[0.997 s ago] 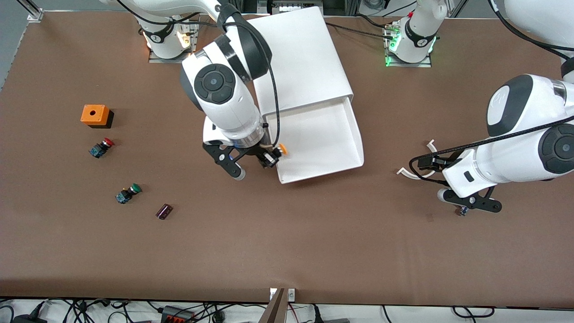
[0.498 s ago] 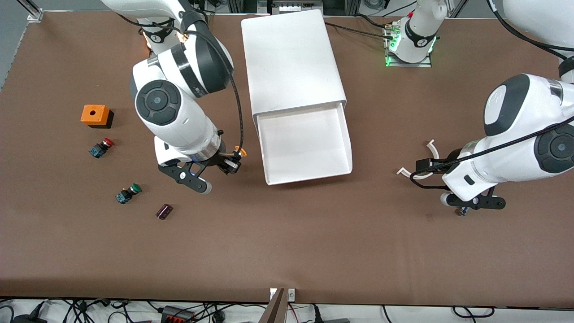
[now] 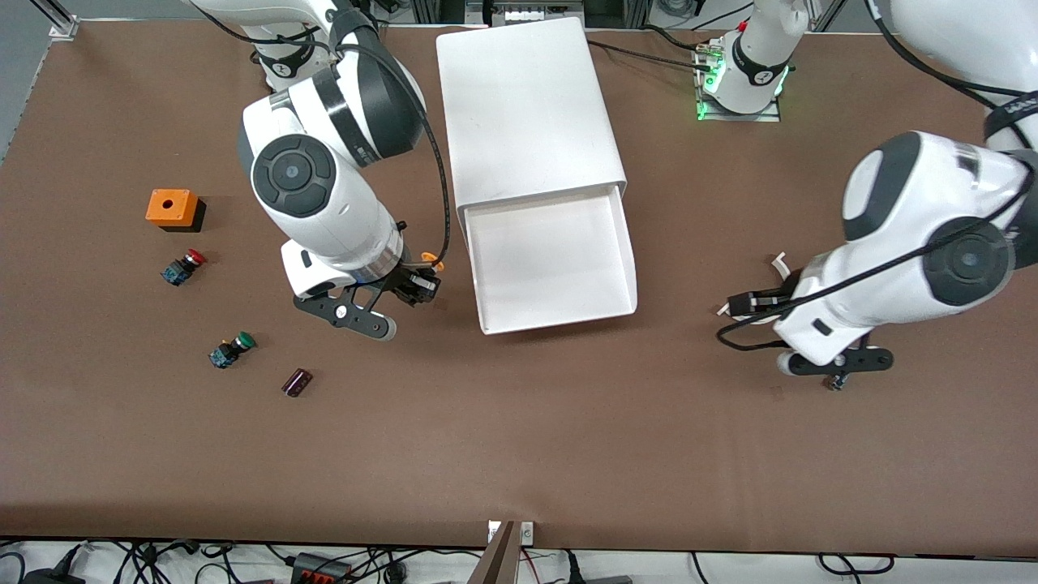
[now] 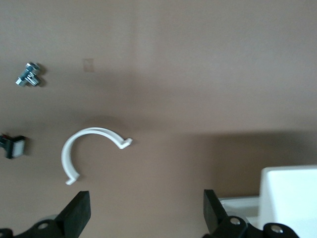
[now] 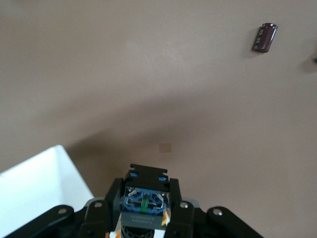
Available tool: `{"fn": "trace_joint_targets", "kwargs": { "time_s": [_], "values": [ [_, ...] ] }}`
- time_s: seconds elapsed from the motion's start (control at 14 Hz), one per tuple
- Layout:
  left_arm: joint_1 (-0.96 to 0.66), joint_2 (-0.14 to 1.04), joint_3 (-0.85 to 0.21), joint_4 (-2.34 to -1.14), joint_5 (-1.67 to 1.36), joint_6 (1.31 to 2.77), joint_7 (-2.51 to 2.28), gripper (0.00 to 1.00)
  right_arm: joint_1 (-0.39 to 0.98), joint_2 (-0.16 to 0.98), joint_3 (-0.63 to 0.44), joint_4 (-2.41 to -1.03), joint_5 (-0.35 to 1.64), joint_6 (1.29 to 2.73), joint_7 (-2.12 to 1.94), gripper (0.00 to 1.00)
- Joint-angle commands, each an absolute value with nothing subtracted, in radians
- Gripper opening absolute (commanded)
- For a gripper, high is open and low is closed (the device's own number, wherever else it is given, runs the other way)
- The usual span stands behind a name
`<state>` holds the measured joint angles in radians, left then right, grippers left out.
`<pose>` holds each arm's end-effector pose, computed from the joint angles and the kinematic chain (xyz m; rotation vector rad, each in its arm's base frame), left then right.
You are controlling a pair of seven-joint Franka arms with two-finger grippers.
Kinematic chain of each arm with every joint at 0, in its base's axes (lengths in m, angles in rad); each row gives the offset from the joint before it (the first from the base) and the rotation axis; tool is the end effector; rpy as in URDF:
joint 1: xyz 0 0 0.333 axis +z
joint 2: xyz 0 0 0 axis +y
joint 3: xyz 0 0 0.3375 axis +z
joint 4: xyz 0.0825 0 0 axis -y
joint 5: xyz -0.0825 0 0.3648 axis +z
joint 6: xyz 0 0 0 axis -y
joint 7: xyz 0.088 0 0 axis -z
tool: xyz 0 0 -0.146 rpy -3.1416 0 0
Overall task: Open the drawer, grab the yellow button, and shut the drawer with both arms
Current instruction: 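Carry the orange-capped button out of the drawer with the right gripper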
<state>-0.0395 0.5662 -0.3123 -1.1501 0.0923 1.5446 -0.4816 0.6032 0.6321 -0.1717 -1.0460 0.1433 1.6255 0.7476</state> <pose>0.6615 -0.1727 0.4553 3.1106 0.2482 -0.2582 0.6266 0.3500 0.4529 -3.0969 0.4629 0.0950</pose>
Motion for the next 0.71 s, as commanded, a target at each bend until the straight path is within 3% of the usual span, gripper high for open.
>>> {"fn": "trace_joint_targets", "kwargs": {
  "time_s": [0.0, 0.36, 0.64],
  "values": [
    [-0.069, 0.598, -0.308, -1.155, 0.077, 1.63, -0.604, 1.0, 0.569, 0.578, -0.167, -1.141, 0.13, 1.615, 0.605, 0.1],
    [-0.17, 0.662, -0.304, -1.157, 0.119, 1.834, -0.664, 1.0, 0.516, 0.528, -0.167, -1.314, 0.127, 1.664, 0.332, 0.1],
    [-0.282, 0.732, -0.296, -1.157, 0.259, 2.028, -0.675, 1.0, 0.466, 0.422, -0.167, -1.598, 0.127, 1.845, 0.111, 0.1]
  ]
}}
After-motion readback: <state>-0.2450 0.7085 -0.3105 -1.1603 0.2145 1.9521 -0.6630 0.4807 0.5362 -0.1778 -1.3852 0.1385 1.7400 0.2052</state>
